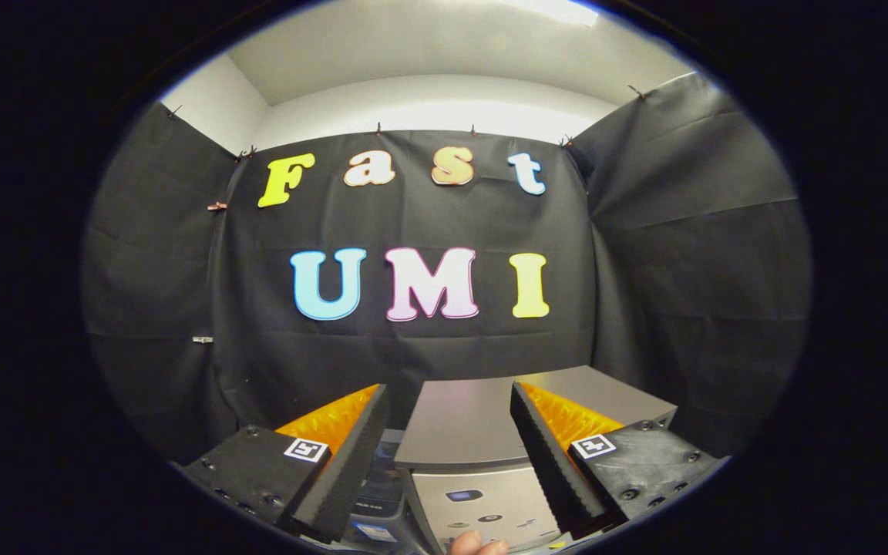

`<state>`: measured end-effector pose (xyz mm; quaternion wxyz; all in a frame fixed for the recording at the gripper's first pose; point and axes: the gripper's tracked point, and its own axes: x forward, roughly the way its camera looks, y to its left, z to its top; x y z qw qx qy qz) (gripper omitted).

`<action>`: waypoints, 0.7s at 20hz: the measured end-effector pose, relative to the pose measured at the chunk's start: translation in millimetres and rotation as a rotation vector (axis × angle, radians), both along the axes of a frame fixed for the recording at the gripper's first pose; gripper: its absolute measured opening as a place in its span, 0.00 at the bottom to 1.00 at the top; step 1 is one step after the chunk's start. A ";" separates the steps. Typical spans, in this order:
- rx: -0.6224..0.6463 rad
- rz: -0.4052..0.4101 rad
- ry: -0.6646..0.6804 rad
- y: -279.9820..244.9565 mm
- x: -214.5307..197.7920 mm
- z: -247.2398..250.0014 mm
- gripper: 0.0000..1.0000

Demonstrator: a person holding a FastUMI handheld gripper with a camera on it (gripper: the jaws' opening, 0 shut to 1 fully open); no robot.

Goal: Put the clothes into the washing machine and then close the washing machine lid.

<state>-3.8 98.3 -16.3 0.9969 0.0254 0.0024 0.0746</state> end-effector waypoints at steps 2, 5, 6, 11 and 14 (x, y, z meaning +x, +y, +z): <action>0.016 -0.004 -0.014 -7.8 -12.8 4.3 0.99; 0.007 0.009 -0.015 -9.0 -25.0 -0.6 0.99; -0.008 0.009 -0.014 -9.3 -24.8 -3.0 0.99; -0.041 0.002 0.009 -9.1 -22.1 -14.5 0.99; -0.043 0.001 0.022 -10.3 -20.4 -19.1 0.99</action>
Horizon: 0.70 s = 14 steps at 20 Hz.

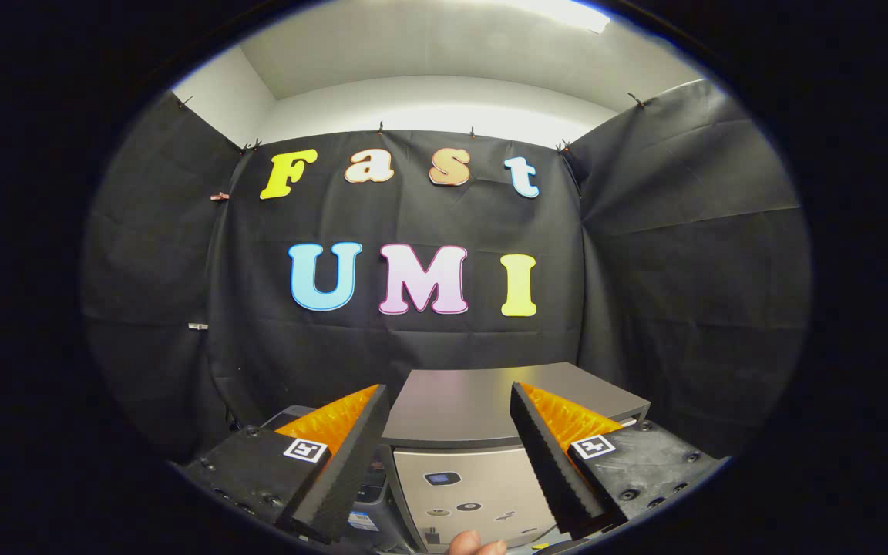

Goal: Put the clothes into the washing machine and then close the washing machine lid.

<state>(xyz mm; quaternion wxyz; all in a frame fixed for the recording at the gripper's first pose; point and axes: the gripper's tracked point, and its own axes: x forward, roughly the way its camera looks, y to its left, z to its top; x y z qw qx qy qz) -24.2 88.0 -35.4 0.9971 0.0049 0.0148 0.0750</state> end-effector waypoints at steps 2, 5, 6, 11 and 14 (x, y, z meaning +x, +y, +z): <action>0.005 -0.003 0.002 -0.8 1.4 -0.5 0.99; 0.008 -0.003 0.009 -1.1 2.3 -2.9 0.99; 0.008 -0.004 0.011 -1.8 3.2 -3.5 0.99; 0.007 -0.009 0.022 -3.3 4.8 -4.5 0.99; 0.001 -0.011 0.022 -2.0 5.5 -3.5 0.99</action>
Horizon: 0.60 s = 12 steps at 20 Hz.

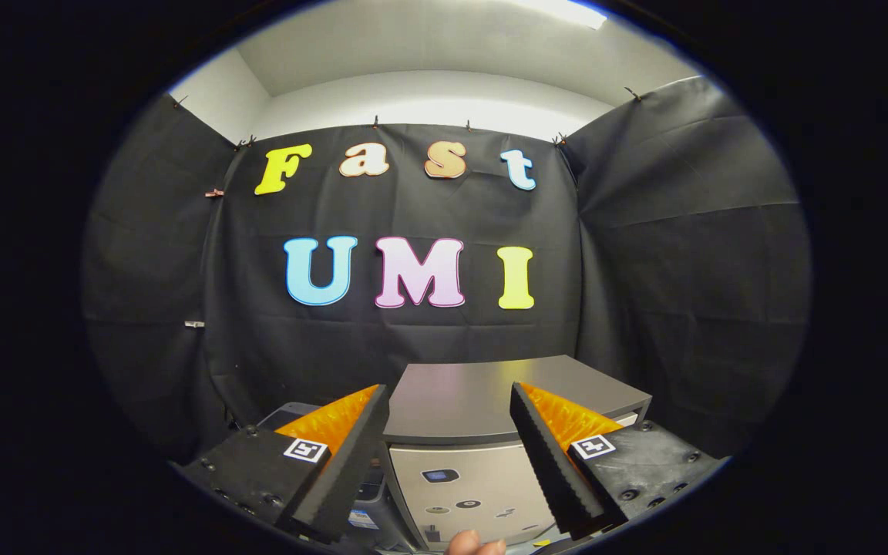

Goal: Put the clothes into the washing machine and then close the washing machine lid.

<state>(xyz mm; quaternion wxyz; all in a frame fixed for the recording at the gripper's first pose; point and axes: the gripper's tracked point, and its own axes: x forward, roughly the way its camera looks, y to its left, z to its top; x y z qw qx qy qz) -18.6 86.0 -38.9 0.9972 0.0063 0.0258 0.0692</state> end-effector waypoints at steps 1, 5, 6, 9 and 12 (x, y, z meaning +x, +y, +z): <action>-0.001 0.000 -0.002 0.1 -1.2 1.1 0.99; -0.008 0.003 0.001 2.5 -1.6 -0.3 0.99; -0.007 0.001 0.003 2.4 -1.8 -0.8 0.99; -0.003 -0.009 0.004 1.0 -1.1 -0.9 0.99; -0.009 -0.032 0.007 -5.0 0.3 -2.6 0.99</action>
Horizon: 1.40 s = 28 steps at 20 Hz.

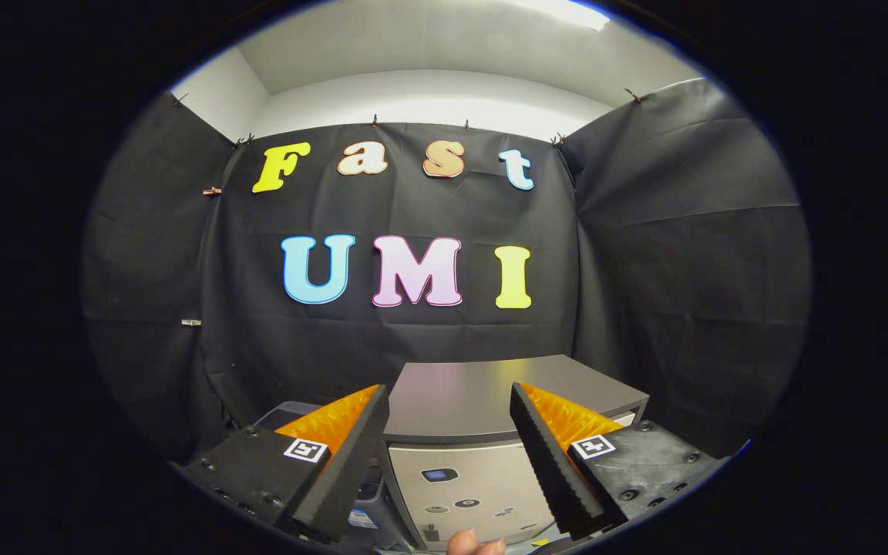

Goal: Put the clothes into the washing machine and then close the washing machine lid.

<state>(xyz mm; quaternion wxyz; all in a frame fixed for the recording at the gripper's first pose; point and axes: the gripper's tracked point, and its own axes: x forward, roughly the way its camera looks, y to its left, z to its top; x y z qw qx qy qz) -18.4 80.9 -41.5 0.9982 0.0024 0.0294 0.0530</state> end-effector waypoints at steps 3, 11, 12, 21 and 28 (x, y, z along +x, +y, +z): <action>-0.011 -0.031 0.015 -5.6 4.5 -8.2 0.99; -0.029 -0.058 0.056 -8.9 13.8 -28.7 0.99; -0.028 -0.059 0.057 -8.5 13.4 -29.3 0.99; -0.033 -0.060 0.061 -7.2 13.7 -31.5 0.99; -0.043 -0.053 0.059 -2.2 13.9 -32.6 0.99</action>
